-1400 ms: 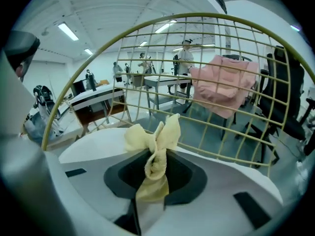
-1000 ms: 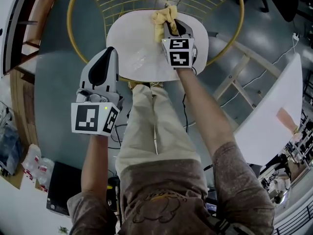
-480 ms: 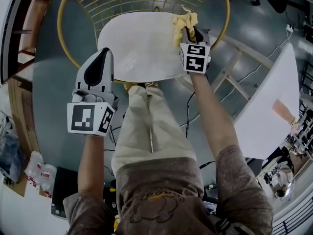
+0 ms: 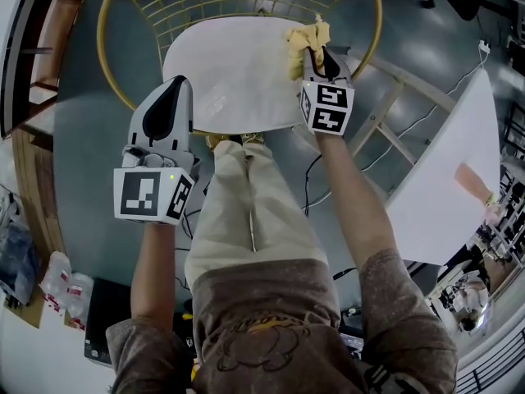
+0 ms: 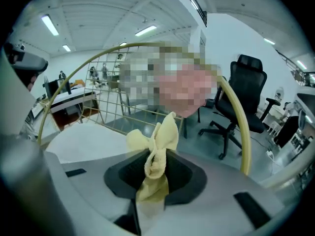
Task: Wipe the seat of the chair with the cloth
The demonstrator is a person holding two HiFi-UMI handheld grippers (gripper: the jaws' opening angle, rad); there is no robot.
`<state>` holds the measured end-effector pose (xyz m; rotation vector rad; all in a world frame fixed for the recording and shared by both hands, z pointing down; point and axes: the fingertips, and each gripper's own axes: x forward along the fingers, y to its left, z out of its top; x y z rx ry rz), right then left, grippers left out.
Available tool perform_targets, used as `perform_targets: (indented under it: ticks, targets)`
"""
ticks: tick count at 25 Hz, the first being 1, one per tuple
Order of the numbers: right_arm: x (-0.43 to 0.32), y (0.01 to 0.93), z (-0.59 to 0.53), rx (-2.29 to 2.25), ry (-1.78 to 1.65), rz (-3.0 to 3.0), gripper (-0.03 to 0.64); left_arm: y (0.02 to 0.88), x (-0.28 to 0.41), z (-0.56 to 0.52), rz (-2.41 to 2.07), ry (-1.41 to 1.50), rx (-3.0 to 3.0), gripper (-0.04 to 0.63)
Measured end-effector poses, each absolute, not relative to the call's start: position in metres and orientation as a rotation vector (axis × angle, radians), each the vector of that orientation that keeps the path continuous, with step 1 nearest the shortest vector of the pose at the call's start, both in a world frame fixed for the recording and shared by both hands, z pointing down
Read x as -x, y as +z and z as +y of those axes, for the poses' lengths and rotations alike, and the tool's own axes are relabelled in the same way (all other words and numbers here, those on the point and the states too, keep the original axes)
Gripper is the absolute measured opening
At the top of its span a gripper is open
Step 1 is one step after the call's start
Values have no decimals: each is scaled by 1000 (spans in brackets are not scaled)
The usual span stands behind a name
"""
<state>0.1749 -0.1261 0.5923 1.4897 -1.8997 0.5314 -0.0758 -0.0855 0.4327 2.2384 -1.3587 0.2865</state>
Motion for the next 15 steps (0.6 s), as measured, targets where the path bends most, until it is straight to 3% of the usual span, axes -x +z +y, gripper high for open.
perform_targets:
  ticks: [15]
  targets:
    - [2, 588, -98, -1276, 666, -2207, 103, 434, 136, -66, -1499, 251, -2139, 9]
